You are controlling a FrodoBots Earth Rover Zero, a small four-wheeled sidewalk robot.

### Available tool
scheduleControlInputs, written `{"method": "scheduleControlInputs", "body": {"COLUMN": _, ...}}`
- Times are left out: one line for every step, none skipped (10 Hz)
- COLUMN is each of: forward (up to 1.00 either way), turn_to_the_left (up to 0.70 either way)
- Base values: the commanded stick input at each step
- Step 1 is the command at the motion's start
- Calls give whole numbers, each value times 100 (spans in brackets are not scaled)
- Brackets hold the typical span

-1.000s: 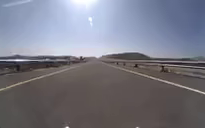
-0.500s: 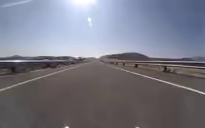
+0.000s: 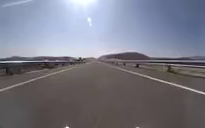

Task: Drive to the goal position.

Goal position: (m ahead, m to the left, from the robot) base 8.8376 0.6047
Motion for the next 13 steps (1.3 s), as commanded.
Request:
{"method": "scheduleControlInputs", "body": {"forward": 70, "turn_to_the_left": 0}}
{"method": "scheduleControlInputs", "body": {"forward": 70, "turn_to_the_left": 0}}
{"method": "scheduleControlInputs", "body": {"forward": 70, "turn_to_the_left": 0}}
{"method": "scheduleControlInputs", "body": {"forward": 70, "turn_to_the_left": 0}}
{"method": "scheduleControlInputs", "body": {"forward": 70, "turn_to_the_left": 0}}
{"method": "scheduleControlInputs", "body": {"forward": 70, "turn_to_the_left": 0}}
{"method": "scheduleControlInputs", "body": {"forward": 70, "turn_to_the_left": 0}}
{"method": "scheduleControlInputs", "body": {"forward": 70, "turn_to_the_left": 0}}
{"method": "scheduleControlInputs", "body": {"forward": 70, "turn_to_the_left": 0}}
{"method": "scheduleControlInputs", "body": {"forward": 70, "turn_to_the_left": 0}}
{"method": "scheduleControlInputs", "body": {"forward": 70, "turn_to_the_left": 0}}
{"method": "scheduleControlInputs", "body": {"forward": 70, "turn_to_the_left": 0}}
{"method": "scheduleControlInputs", "body": {"forward": 70, "turn_to_the_left": 0}}
